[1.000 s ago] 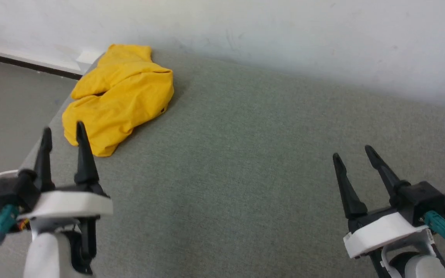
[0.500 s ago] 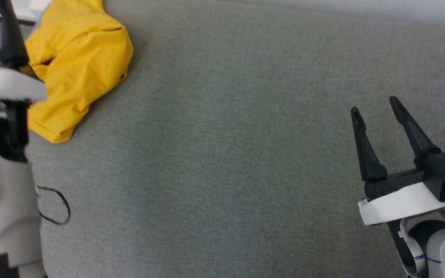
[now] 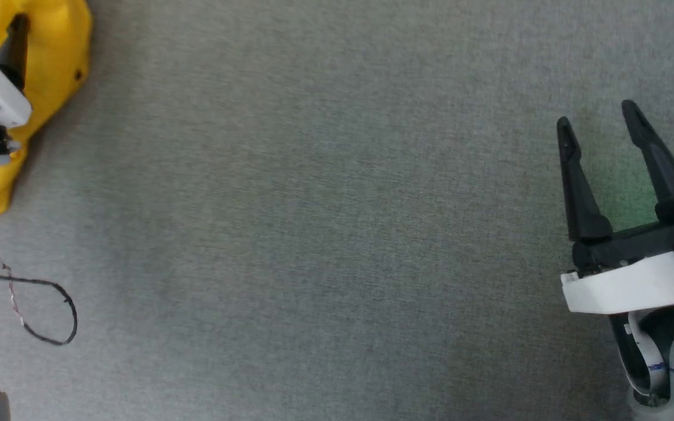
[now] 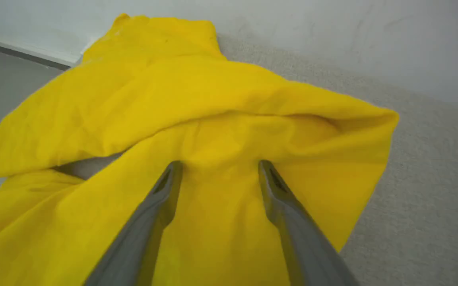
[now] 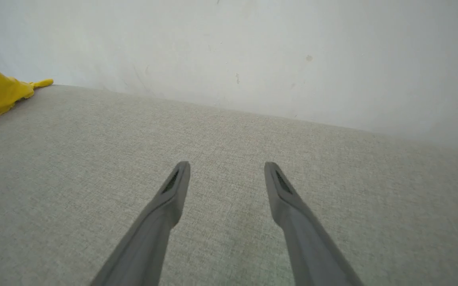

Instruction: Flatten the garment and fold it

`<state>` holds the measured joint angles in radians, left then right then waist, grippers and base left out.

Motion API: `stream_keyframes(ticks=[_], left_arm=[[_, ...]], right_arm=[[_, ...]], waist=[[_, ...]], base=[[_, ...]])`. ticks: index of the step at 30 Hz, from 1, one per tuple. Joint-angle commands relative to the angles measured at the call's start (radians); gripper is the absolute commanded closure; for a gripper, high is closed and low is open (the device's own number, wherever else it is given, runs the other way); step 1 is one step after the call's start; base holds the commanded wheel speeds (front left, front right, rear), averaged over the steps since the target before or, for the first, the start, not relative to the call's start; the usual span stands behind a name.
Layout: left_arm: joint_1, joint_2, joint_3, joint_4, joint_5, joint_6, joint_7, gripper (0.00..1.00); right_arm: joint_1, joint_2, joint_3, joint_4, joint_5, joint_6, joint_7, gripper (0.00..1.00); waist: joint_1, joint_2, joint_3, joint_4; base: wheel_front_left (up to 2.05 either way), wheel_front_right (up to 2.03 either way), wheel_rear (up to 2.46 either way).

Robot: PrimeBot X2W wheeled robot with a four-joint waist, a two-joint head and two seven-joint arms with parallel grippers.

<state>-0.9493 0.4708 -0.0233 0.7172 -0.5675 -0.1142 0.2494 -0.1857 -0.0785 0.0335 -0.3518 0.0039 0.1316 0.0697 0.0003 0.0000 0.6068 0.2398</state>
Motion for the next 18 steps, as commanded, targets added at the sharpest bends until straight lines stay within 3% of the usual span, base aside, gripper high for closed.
stream_keyframes(ticks=[1, 10, 11, 12, 13, 18], left_arm=[[-0.037, 0.018, -0.01, 0.046, -0.053, -0.009, 0.027, 0.0], [-0.096, 0.063, -0.077, 0.275, -0.216, -0.016, 0.214, 0.0], [-0.1, 0.067, -0.08, 0.291, -0.212, -0.016, 0.206, 0.46], [-0.102, 0.067, -0.082, 0.31, -0.211, -0.016, 0.205, 0.84], [-0.105, 0.065, -0.087, 0.329, -0.211, -0.016, 0.215, 1.0], [-0.128, 0.103, -0.107, 0.349, -0.183, -0.016, 0.116, 1.0]], right_arm=[[-0.024, -0.006, -0.001, -0.017, 0.007, -0.001, -0.005, 0.0], [-0.04, -0.004, 0.012, -0.035, 0.05, -0.001, -0.004, 0.0], [-0.041, -0.005, 0.014, -0.031, 0.052, -0.001, -0.005, 0.0], [-0.044, -0.006, 0.017, -0.027, 0.055, -0.001, -0.007, 0.0], [-0.046, -0.007, 0.021, -0.022, 0.057, -0.001, -0.011, 0.0], [-0.054, -0.005, 0.033, 0.006, 0.067, -0.001, -0.03, 0.0]], waist=[[-0.0003, 0.0, 0.081, -0.045], [-0.0003, 0.0, 0.132, -0.048], [-0.0003, 0.0, 0.129, -0.048], [-0.0003, 0.0, 0.123, -0.049], [-0.0003, 0.0, 0.114, -0.05], [-0.0003, 0.0, 0.065, -0.055]], base=[[0.0, 0.0, 0.0], [0.0, 0.0, 0.0], [0.0, 0.0, 0.0], [0.0, 0.0, 0.0], [0.0, 0.0, 0.0], [0.0, 0.0, 0.0]])
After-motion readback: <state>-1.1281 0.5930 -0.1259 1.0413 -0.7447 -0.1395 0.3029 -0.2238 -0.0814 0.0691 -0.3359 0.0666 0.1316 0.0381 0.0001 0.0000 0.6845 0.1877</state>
